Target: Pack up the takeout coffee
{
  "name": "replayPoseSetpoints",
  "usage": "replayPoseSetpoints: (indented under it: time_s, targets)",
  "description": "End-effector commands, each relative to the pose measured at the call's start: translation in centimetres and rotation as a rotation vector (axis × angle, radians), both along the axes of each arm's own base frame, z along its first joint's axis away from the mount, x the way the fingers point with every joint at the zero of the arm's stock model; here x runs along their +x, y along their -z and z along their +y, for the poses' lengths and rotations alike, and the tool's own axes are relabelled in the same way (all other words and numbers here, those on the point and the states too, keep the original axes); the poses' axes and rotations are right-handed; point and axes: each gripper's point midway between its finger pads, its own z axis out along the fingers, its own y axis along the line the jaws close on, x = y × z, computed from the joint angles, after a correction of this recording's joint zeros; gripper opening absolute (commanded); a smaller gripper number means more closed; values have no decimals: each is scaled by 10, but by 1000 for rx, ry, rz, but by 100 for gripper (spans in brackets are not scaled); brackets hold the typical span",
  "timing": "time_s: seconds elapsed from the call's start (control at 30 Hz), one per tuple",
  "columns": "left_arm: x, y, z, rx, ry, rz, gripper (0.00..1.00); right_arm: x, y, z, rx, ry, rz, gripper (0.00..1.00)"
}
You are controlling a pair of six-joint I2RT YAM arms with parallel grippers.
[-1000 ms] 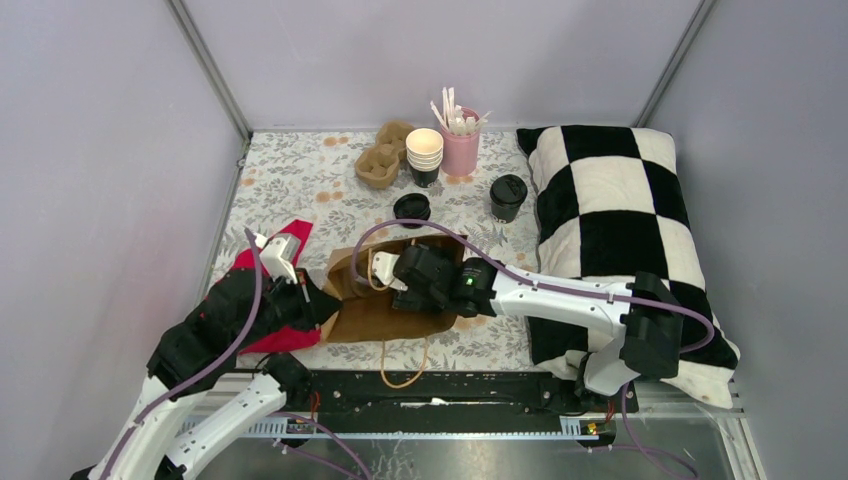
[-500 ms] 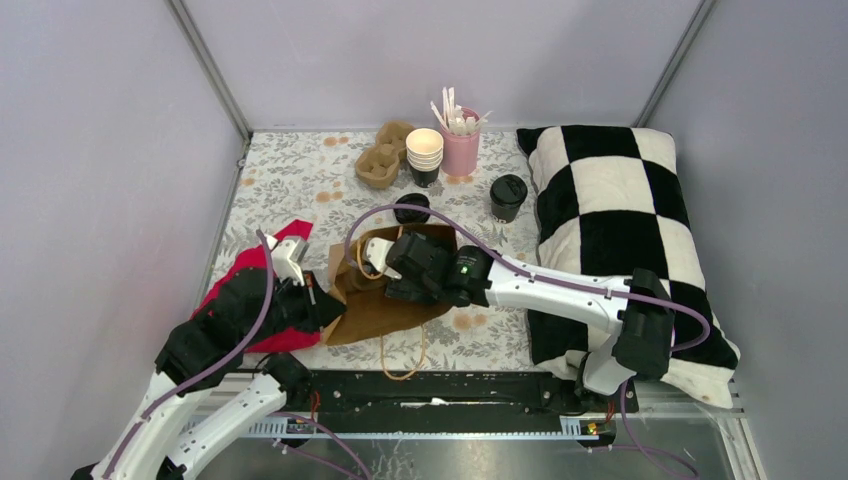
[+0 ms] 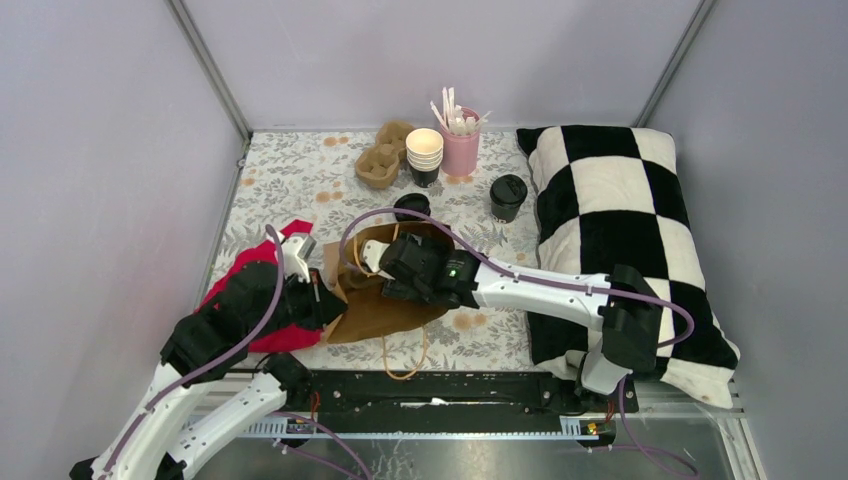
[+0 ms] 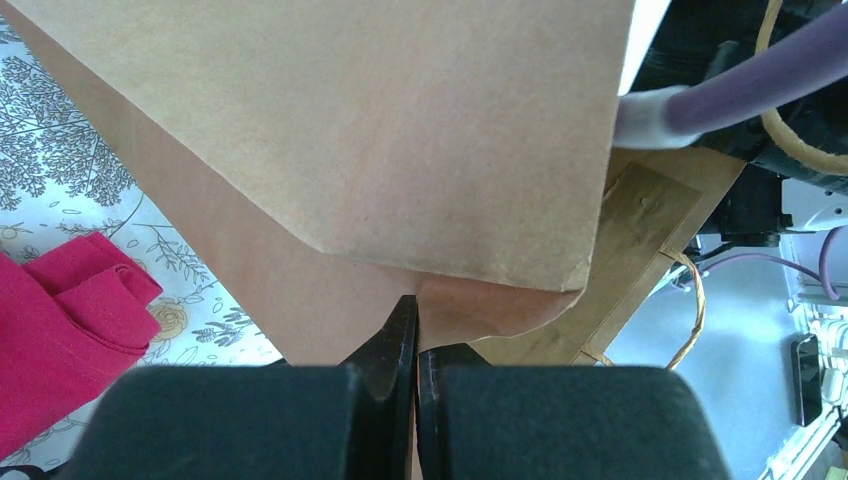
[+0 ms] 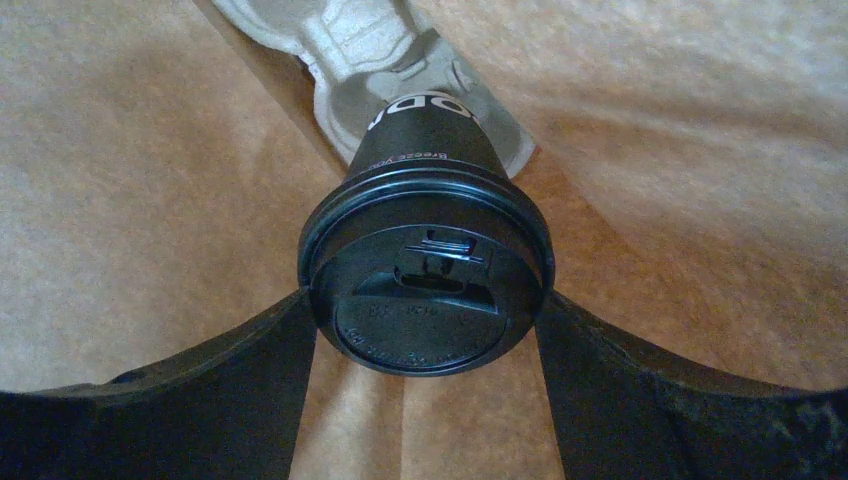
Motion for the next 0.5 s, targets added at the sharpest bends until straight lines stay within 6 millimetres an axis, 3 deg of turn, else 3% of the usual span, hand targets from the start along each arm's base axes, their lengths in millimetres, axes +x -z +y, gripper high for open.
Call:
replayPoseSetpoints:
  time_s: [0.0,0.13,0.47]
  targets:
    - [0,-9,-4,8,34,-7,0,16,-1,16,61,8,-57,59]
    - [0,-17,-3,5,33,-21,0,15,-6,23,101,4,-51,59]
    - [-18,-35,-18,-69,145,15,0,-4,-17,-2,104,-14,-2,59]
